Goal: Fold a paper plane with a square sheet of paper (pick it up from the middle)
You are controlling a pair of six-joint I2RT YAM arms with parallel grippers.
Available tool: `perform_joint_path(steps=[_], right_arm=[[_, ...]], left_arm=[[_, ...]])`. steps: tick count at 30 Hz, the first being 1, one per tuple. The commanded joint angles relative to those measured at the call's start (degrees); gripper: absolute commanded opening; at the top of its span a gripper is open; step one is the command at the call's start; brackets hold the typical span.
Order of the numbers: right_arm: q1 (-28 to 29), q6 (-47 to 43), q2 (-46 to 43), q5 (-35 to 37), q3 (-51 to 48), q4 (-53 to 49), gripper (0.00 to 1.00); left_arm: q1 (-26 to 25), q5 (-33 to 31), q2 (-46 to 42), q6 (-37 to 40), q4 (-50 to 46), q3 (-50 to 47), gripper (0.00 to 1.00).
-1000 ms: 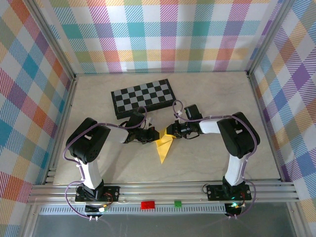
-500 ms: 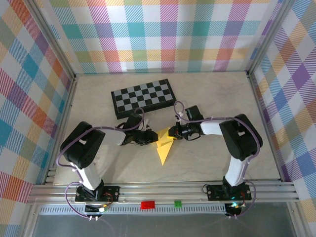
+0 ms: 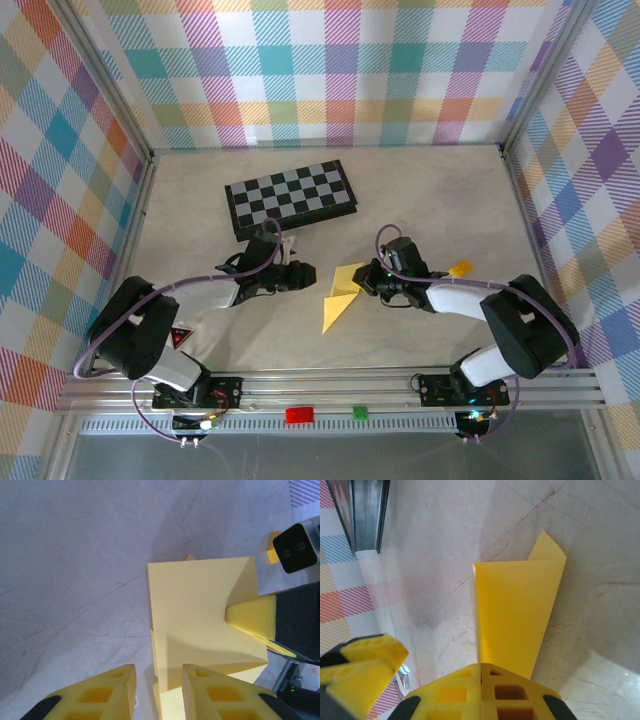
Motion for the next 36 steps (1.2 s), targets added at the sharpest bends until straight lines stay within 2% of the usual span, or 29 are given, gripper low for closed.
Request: perform_joint_path(steps=[1, 5, 7, 18, 31, 36], right_arm=[[1.74, 5.41, -0.98, 5.97, -0.14, 1.3, 0.0], [2.92, 6.48, 0.1, 6.58, 0.58, 1.93, 0.0], [3.24, 6.47, 0.55, 6.54, 1.12, 1.78, 0.0], [3.46, 6.2, 0.85, 6.18, 1.75, 1.34, 0.0], [3.46, 5.68, 1.0, 6.53, 1.66, 0.99, 0.0], [3.45, 5.78, 0.93, 6.44, 1.57, 1.4, 0.0]], left_arm=[[-4.54, -6.64, -4.17, 6.17, -2.53, -2.15, 0.32], [-12.44, -15.92, -6.5, 11.5, -5.05, -3.35, 0.37], [-14.75, -18.86, -6.6, 13.46, -5.52, -3.77, 0.38], [-23.86, -28.56, -1.56, 20.4, -6.92, -1.31, 0.39], [-28.96, -35.18, -1.15, 20.99, -8.11, 1.45, 0.46], [-29.39, -34.93, 2.34, 22.14, -10.06, 3.53, 0.42]])
